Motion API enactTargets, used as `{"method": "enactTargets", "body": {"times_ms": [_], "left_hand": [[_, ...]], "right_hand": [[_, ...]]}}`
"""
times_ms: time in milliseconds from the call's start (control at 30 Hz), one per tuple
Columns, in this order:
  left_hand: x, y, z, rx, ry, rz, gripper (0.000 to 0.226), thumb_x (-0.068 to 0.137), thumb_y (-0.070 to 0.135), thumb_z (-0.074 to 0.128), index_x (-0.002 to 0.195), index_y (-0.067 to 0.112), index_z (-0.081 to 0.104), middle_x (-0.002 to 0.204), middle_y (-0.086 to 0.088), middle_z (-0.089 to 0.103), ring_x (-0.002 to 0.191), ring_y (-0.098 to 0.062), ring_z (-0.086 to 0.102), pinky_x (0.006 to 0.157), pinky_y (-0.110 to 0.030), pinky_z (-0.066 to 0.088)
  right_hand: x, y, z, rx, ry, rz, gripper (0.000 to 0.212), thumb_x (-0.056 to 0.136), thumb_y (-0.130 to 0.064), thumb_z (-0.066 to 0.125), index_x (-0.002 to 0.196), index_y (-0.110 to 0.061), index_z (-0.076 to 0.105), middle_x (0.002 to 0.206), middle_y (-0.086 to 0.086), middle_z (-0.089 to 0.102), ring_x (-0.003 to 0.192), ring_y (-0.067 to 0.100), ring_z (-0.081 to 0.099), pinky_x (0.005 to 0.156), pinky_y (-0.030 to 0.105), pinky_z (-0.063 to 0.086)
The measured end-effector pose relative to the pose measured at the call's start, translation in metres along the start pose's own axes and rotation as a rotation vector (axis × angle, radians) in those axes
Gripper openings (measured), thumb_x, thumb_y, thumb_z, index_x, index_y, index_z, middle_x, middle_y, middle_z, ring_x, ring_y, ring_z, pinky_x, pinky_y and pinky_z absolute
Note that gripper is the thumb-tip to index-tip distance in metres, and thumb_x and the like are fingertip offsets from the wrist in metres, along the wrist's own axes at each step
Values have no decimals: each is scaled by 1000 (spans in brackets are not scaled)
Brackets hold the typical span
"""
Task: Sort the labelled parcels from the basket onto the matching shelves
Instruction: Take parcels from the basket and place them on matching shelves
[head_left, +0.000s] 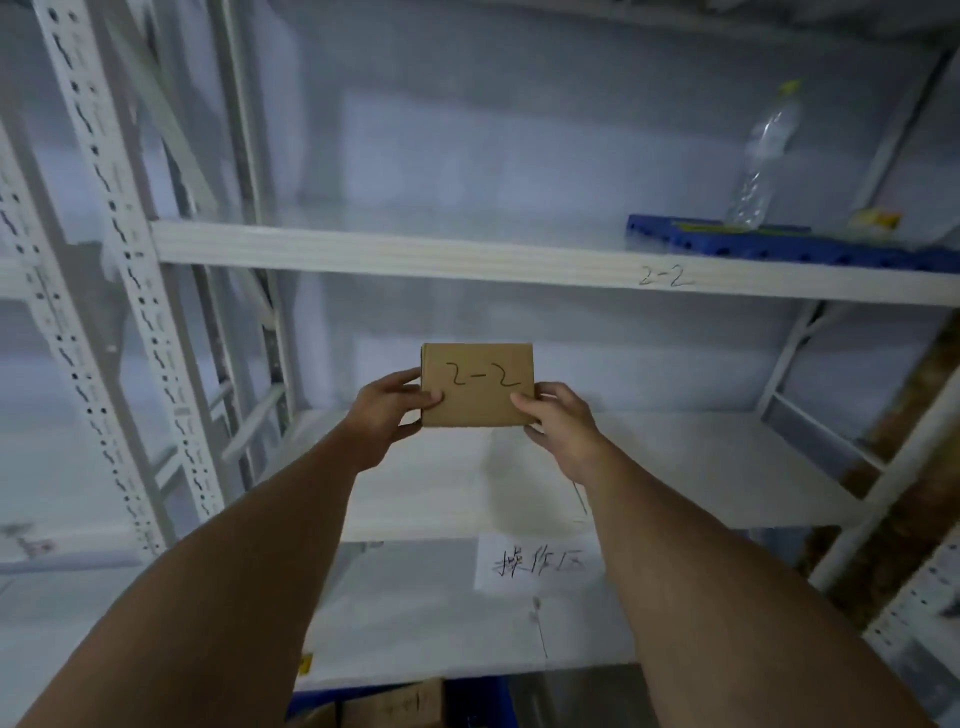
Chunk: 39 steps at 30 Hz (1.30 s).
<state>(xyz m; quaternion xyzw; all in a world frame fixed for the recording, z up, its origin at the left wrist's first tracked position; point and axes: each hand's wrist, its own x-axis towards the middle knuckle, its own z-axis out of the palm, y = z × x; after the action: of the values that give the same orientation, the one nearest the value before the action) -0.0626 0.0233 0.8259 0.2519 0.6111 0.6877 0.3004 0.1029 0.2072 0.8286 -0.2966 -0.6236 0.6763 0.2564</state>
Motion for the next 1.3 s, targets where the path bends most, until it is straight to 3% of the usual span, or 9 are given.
{"method": "enactTargets", "body": {"times_ms": [333,500,567,700,867,967,1067,1200,1300], "left_hand": [[-14,98,27,-8,-66,183,54,85,6,79,135,18,65,114,-10,74,109,-26,69,83,-35,57],[-17,103,80,-4,-224,182,56,84,5,78,138,15,63,116,-9,74,110,-26,68,92,-41,55],[-23,102,118,-18,-306,180,56,85,5,78,137,16,63,114,-7,75,107,-23,69,94,-42,56],[-47,100,207,-81,-481,162,55,85,2,78,136,17,64,112,-7,75,104,-23,70,76,-30,56],[-101,109,336,-135,-730,160,53,87,-2,74,137,14,63,115,-6,74,94,-17,70,73,-26,57],[-136,112,410,-148,-841,152,49,91,1,72,138,12,62,121,-7,72,92,-12,68,69,-23,56],[-169,122,468,-197,-914,179,50,93,-1,68,140,12,59,109,0,73,86,-6,67,61,-18,56],[-188,141,539,-258,-987,232,52,95,-2,64,144,13,55,112,0,72,89,-10,68,79,-29,60],[-184,159,587,-271,-949,325,57,92,-1,69,146,9,52,101,0,70,90,-14,69,73,-22,58]], "right_hand": [[-42,-96,3,-126,229,-243,29,85,-20,84,108,-14,67,105,0,73,104,21,69,101,41,56],[-82,-108,-47,-219,416,-271,26,81,-25,87,96,-22,67,102,-1,74,102,21,70,100,47,56],[-107,-112,-82,-259,524,-267,25,79,-27,88,93,-23,68,101,1,75,101,22,71,98,48,57],[-167,-124,-160,-349,737,-277,24,72,-30,88,87,-25,70,96,-2,78,96,21,74,94,50,59],[-281,-148,-237,-325,991,-304,24,83,-16,85,101,-10,70,96,1,75,97,23,73,91,38,60],[-335,-156,-287,-353,1149,-316,19,79,-23,88,91,-19,74,93,1,78,92,24,75,93,46,60],[-372,-171,-327,-371,1247,-346,14,82,-18,86,86,-20,72,97,4,78,96,27,73,94,50,58],[-403,-200,-363,-436,1336,-453,23,87,-15,80,108,-12,71,103,-2,72,100,21,68,93,37,55],[-407,-220,-396,-445,1358,-535,27,87,-15,79,111,-16,68,101,-8,68,97,15,65,87,29,51]]}}
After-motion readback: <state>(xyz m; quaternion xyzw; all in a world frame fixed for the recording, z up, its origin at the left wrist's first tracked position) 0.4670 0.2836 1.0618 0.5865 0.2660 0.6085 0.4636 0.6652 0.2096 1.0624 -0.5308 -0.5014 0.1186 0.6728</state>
